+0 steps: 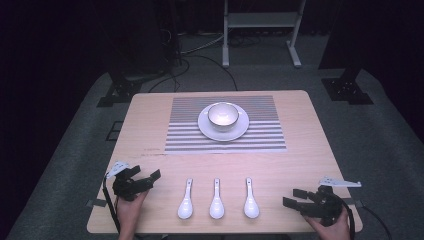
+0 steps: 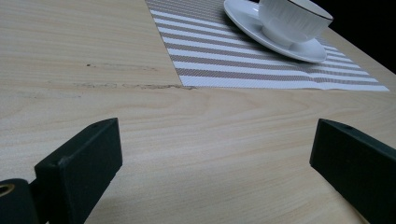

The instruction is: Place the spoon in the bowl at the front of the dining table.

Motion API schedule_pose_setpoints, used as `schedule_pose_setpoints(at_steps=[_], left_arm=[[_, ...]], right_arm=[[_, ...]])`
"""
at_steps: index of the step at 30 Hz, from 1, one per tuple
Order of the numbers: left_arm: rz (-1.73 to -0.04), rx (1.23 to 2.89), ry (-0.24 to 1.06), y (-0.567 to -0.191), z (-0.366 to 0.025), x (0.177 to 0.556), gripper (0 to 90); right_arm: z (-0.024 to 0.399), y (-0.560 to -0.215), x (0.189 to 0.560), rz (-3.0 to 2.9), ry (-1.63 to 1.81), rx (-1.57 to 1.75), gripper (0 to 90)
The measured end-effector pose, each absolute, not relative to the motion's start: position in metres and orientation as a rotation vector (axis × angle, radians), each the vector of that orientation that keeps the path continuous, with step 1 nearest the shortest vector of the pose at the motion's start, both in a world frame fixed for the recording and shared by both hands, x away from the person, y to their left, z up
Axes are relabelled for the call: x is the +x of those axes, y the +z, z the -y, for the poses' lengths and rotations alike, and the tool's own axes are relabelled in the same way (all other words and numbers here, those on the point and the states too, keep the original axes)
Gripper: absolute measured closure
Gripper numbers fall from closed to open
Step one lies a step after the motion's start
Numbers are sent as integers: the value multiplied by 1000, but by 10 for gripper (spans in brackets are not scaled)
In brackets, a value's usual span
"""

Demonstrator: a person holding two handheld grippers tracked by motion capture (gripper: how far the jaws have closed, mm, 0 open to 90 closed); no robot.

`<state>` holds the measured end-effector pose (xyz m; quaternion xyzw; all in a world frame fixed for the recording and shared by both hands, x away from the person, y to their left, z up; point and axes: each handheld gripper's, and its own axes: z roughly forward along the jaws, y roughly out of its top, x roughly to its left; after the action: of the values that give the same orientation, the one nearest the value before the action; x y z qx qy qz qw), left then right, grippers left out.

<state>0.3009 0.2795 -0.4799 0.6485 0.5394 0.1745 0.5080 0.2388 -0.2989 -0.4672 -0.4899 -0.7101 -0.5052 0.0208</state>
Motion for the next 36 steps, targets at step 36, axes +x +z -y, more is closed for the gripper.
schedule_pose_setpoints(at_steps=[36], left_arm=[[-1297, 1566, 418, -480, -279, 300, 10]], right_arm=[[250, -461, 272, 2195, -1427, -1346, 222]])
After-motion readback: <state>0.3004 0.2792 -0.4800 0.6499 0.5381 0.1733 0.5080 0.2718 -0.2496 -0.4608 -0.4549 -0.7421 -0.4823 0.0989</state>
